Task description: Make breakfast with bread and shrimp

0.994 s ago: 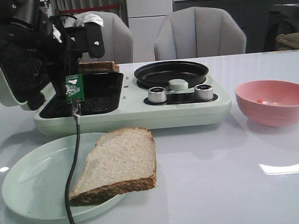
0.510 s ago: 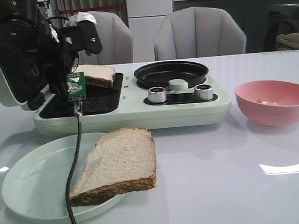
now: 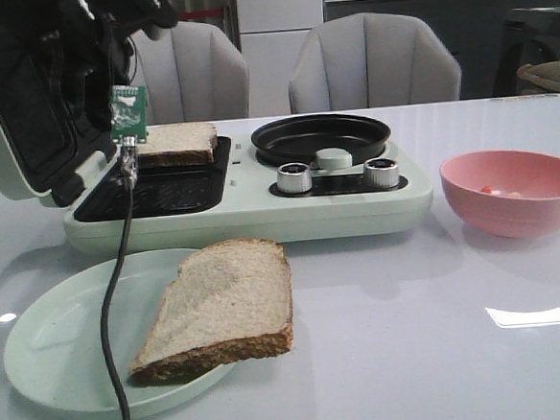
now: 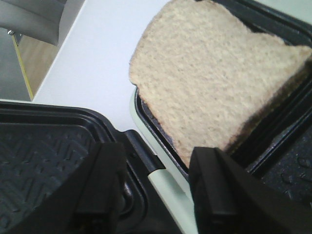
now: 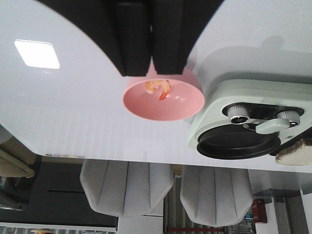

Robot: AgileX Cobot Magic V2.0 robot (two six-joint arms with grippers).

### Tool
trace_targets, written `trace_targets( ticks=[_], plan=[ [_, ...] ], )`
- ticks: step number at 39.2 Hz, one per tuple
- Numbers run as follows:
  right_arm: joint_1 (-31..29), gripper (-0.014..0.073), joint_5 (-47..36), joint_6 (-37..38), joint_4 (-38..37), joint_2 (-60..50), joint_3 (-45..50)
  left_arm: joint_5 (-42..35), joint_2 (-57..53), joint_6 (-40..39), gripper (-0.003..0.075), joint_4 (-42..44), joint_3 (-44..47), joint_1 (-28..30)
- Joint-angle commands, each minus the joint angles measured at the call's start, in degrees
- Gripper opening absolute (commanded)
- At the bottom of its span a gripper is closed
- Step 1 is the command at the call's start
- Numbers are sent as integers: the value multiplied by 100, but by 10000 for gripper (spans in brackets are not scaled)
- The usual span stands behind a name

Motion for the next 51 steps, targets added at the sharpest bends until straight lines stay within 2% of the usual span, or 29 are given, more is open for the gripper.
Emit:
trace_targets(
  ticks=[1,8,19,29,39,43,51],
  plan=[
    [-2,134,-467,-3,-35,-110,-66,-52,-580,-42,363,-275,-149,-51],
    [-2,134,-467,-3,-35,-110,-66,16,-1129,-42,363,-855,-149,-135],
    [-2,134,-467,-3,-35,-110,-66,483,-2182,-42,363,-2423,-149,-146],
    [-2,134,-467,-3,-35,-110,-66,1278,-3229,-42,363,-2859,-74,-146],
    [-2,134,-467,-3,-35,-110,-66,1311,-4778,-171,363,-2912,995,-146],
    [-2,134,-467,-3,-35,-110,-66,1311,-5559,-545,363,-3110,1481,-132],
    [-2,134,-467,-3,-35,-110,-66,1288,-7018,-577,363,-3622,2361,-132]
  ],
)
